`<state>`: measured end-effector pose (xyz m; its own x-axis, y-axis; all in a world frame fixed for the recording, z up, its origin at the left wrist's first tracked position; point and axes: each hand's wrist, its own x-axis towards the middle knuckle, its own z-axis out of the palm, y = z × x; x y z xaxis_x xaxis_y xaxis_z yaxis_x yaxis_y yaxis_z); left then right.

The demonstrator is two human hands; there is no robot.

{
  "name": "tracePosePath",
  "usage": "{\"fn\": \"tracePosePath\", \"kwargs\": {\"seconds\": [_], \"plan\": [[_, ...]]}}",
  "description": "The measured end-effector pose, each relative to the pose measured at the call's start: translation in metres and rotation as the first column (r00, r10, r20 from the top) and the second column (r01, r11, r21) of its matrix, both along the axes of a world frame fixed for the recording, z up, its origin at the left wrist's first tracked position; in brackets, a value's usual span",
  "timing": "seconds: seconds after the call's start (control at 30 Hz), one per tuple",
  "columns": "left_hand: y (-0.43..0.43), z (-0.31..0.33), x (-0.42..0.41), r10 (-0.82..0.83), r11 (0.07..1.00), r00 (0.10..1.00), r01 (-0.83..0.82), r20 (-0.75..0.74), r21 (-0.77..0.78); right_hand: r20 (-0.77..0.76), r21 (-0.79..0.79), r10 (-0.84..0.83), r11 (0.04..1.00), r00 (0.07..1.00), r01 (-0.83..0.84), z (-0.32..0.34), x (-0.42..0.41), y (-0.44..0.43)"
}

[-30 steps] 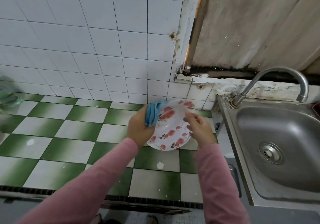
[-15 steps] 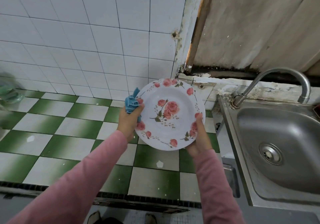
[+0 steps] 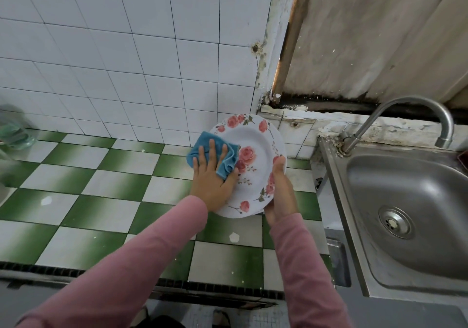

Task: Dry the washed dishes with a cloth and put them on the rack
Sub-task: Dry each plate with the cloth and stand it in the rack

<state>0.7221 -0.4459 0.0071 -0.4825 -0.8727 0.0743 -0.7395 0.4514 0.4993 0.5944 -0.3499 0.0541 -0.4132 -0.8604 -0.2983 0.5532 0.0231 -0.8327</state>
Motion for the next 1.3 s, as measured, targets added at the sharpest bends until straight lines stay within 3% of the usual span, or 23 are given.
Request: {"fn": "tracePosePath", "kwargs": {"seconds": [0.1,0.23,0.4,0.53,0.77,0.87,1.0,1.13,1.2,1.3], "plan": [[0.000,0.013,-0.014,-0.006,0.997,0.999,0.009,-0.036,0.072,-0.037,0.034,0.017,0.999,0.999,-0.016,0.000,0.007,-0.001],[0.012,0.033,-0.026,-0.195,0.946,0.953,0.245,-0.230,0.211,-0.058,0.067,0.020,0.998,0.998,-0.016,0.000,0.011,-0.001],[0.027,0.027,-0.019,-0.354,0.828,0.894,0.436,-0.274,0.352,0.092,0.047,-0.098,0.994,0.991,0.094,-0.006,0.003,0.002],[0.028,0.027,0.000,-0.453,0.794,0.879,0.473,-0.148,0.381,0.177,0.085,-0.137,0.989,0.975,0.123,-0.004,-0.006,0.004],[0.021,0.032,0.026,-0.541,0.832,0.830,0.506,0.132,0.229,0.174,0.148,-0.199,0.974,0.964,0.174,0.001,-0.010,0.006],[0.012,0.034,0.030,-0.547,0.834,0.828,0.526,0.126,0.165,0.155,0.157,-0.219,0.968,0.963,0.195,0.002,-0.007,0.009],[0.002,0.037,0.019,-0.361,0.832,0.925,0.377,-0.120,0.407,0.187,0.117,-0.201,0.977,0.962,0.181,0.010,-0.003,0.012],[-0.007,0.054,0.006,-0.194,0.783,0.919,0.356,-0.344,0.509,0.188,0.081,-0.235,0.971,0.954,0.224,0.021,0.001,0.022],[-0.010,0.066,-0.005,-0.051,0.731,0.893,0.339,-0.448,0.593,0.155,0.107,-0.267,0.962,0.951,0.252,0.028,0.000,0.031],[-0.003,0.081,-0.020,0.164,0.577,0.839,0.345,-0.518,0.741,0.038,0.138,-0.346,0.931,0.937,0.338,0.047,-0.003,0.050]]}}
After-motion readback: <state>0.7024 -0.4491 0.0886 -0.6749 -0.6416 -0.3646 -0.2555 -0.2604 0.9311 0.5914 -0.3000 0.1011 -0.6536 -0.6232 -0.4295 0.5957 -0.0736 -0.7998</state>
